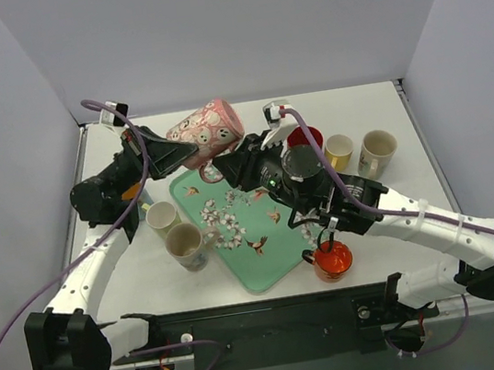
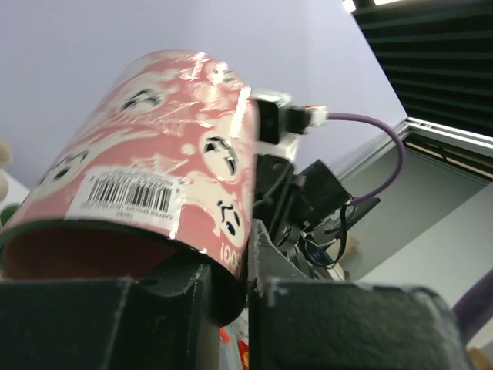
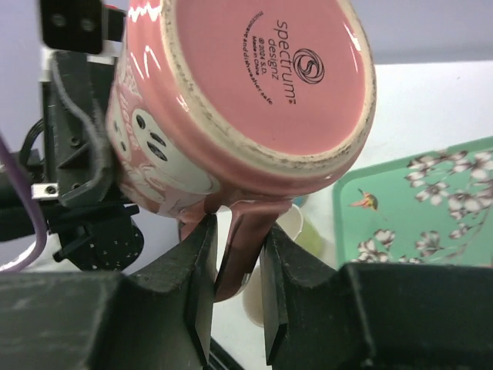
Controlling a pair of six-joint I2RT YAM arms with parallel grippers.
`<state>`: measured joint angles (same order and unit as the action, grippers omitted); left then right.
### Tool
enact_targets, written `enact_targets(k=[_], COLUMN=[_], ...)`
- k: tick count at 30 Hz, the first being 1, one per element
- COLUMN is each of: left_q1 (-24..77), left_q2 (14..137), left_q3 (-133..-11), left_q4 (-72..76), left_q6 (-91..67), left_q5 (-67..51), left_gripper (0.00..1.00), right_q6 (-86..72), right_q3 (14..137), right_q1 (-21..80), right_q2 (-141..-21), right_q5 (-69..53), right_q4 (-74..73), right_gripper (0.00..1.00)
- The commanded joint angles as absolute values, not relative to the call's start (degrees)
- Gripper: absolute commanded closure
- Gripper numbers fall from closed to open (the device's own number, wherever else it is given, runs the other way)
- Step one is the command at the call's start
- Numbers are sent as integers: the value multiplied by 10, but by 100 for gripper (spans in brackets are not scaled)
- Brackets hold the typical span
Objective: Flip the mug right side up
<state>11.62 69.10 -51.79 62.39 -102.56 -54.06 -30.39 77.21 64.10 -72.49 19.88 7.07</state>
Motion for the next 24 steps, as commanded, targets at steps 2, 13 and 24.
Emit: enact_targets(k=[2,13,24], left_q1=[126,22,-23], left_q2=[667,659,714], left_q3=[-505,-698,-955], left_q4=[678,-17,-607], left_q6=[-1095,-414,292], left_q5=[-513,-490,-69], left_gripper=[100,100,100], right_q6=[-323,-331,-326], right_q3=[797,817,800], right_q1=[624,630,639], right_q2=[-773,-820,-804], right_q5=[198,333,390], right_q4=[111,-154,-257], right_gripper=[100,27,25])
